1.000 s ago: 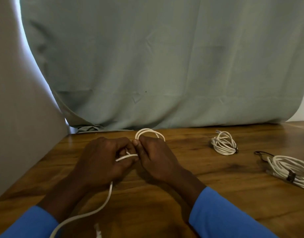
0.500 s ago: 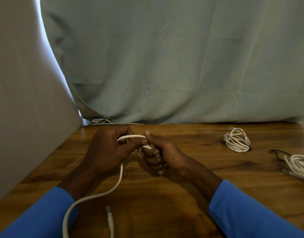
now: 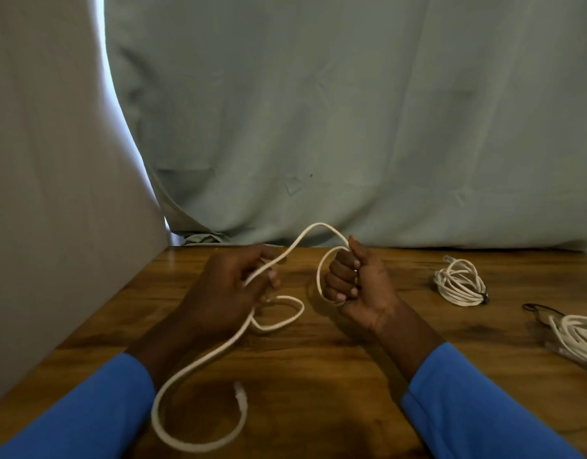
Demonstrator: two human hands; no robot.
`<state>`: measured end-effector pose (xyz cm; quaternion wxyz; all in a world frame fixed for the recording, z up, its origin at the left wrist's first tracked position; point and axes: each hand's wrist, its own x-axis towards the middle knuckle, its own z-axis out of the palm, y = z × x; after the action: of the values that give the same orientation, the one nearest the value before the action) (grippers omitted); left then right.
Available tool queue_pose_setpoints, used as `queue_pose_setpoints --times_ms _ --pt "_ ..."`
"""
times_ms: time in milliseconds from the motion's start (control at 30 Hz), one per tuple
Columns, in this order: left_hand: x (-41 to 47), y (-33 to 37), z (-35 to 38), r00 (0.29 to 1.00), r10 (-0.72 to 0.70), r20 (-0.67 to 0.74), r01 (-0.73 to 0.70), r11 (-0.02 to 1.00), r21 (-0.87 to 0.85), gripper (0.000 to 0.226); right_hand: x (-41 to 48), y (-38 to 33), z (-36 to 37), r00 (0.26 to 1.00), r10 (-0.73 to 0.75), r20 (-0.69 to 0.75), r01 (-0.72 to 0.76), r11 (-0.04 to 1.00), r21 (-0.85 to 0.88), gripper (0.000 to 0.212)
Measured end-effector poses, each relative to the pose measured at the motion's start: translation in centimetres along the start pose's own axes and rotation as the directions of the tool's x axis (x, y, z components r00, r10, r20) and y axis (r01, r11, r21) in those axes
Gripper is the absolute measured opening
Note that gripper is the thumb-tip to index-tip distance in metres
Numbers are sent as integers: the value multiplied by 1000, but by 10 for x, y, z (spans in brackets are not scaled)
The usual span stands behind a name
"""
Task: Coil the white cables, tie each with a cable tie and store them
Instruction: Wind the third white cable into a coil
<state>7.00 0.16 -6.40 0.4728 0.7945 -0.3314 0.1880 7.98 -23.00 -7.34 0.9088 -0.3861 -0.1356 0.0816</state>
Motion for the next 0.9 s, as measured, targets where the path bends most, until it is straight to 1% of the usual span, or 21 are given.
queue_pose_setpoints --times_ms 33,67,100,167,200,233,267,300,333,367,400,433,467,500,533,567,633,700,800,867,900 --pt "7 5 -3 988 -148 -47 132 960 -247 27 1 -1 -2 1000 12 17 -12 1000 2 59" --pt "16 10 -9 962 -263 -81 208 889 -409 28 1 -2 -3 999 30 42 -30 1000 3 57" --pt "29 14 -16 934 -337 -119 247 850 -466 24 2 -2 -4 996 53 69 -54 999 -1 57" --pt "59 18 -34 894 -383 -233 270 876 -400 11 2 0 -4 984 116 138 -116 993 -12 59" --pt "73 18 -43 878 -357 -319 260 915 -308 11 2 2 -3 968 153 201 -153 988 -16 60" --pt "85 15 -51 866 -292 -405 243 955 -169 12 1 3 -1 942 187 280 -189 982 -20 60" --pt "93 9 -58 864 -192 -466 229 973 25 12 1 3 2 909 207 361 -215 976 -19 58" --pt "97 1 -61 878 -78 -472 232 932 277 18 0 3 5 878 211 430 -231 973 -5 55" --pt "97 -5 -61 907 8 -422 244 805 541 27 -1 1 7 856 199 477 -237 971 18 51" --pt "96 -17 -58 939 62 -338 226 630 743 35 -2 -1 9 851 173 496 -230 972 56 48" --pt "93 -29 -49 973 75 -217 158 466 871 40 -3 -3 10 865 132 485 -205 974 101 46" --pt "87 -40 -36 997 33 -74 58 344 937 42 -3 -5 10 893 84 442 -163 976 145 46" --pt "79 -49 -20 999 -11 52 -46 289 956 41 -4 -7 9 927 34 374 -108 978 180 46" --pt "71 -55 -5 989 -25 145 -131 292 947 38 -3 -9 7 956 -19 294 -44 978 206 46" --pt "63 -58 9 977 14 211 -203 335 920 35 -3 -10 6 973 -72 220 22 974 224 46" --pt "56 -60 21 962 100 255 -274 367 889 32 -2 -12 4 981 -117 157 77 967 242 46" --pt "45 -61 38 923 246 297 -373 373 850 26 -1 -16 0 984 -173 53 152 949 277 49" --pt "38 -56 49 902 307 305 -407 362 839 18 -1 -19 -4 979 -201 -17 197 935 293 44" --pt "33 -48 53 879 388 277 -432 402 808 19 -1 -21 -3 965 -247 -90 262 926 272 37" --pt "28 -44 53 868 422 264 -443 413 796 24 0 -20 -1 950 -274 -151 302 927 221 41" --pt "25 -42 53 861 423 283 -462 418 782 23 0 -17 0 939 -289 -189 319 935 157 44"
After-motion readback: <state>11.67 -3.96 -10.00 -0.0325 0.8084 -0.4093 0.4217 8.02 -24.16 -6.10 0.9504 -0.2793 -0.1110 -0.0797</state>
